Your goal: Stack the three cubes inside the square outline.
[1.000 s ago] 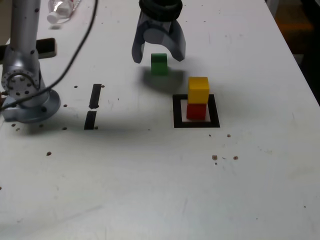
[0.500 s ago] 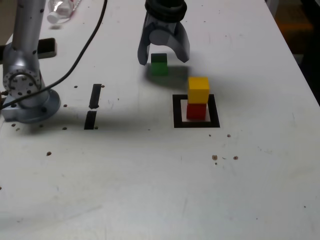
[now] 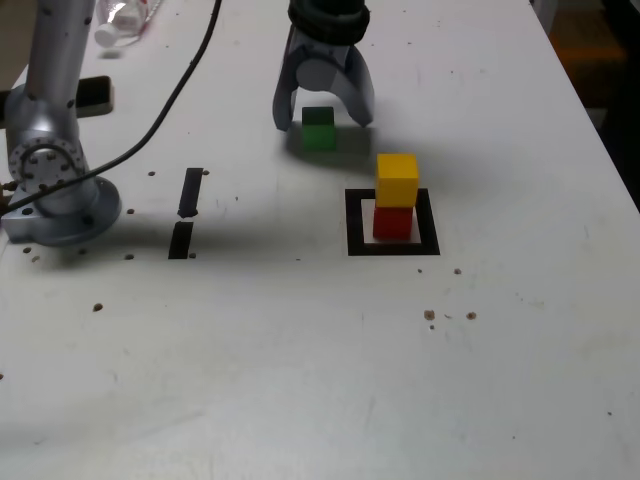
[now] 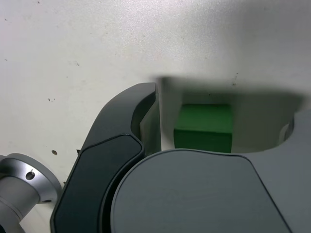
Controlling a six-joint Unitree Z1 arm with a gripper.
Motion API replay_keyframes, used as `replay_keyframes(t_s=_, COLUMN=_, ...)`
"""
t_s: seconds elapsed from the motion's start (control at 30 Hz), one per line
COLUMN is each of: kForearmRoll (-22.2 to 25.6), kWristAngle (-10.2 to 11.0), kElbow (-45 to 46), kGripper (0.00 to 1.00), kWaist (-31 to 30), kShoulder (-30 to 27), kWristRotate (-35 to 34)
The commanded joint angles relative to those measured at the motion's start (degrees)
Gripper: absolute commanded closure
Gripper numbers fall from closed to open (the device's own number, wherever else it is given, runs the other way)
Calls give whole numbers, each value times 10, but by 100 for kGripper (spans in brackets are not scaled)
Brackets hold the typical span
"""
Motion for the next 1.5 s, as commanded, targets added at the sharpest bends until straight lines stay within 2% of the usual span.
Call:
replay_keyframes(t_s=0.0, kForearmRoll=-1, kWristAngle=-4, kElbow=1, kGripper=6, kWaist=1, kShoulder=4, kWristRotate=3)
replay_keyframes(t_s=0.2, kForearmRoll=-2, kWristAngle=-17, kElbow=1, kGripper=8, kWaist=3, kShoulder=12, kWristRotate=12)
replay_keyframes(t_s=0.37, kForearmRoll=-1, kWristAngle=-18, kElbow=1, kGripper=14, kWaist=9, kShoulder=14, kWristRotate=18)
replay_keyframes(t_s=0.5, kForearmRoll=3, kWristAngle=-21, kElbow=3, kGripper=25, kWaist=14, kShoulder=15, kWristRotate=19)
replay_keyframes(t_s=0.77, kForearmRoll=4, kWristAngle=-36, kElbow=4, kGripper=63, kWaist=21, kShoulder=15, kWristRotate=19)
replay_keyframes(t_s=0.9, kForearmRoll=3, kWristAngle=-39, kElbow=3, kGripper=72, kWaist=22, kShoulder=14, kWristRotate=19)
replay_keyframes(t_s=1.17, kForearmRoll=7, kWristAngle=-43, kElbow=4, kGripper=74, kWaist=21, kShoulder=0, kWristRotate=19)
replay_keyframes(t_s=1.47, kForearmRoll=31, kWristAngle=-44, kElbow=3, kGripper=74, kWaist=11, kShoulder=-58, kWristRotate=10)
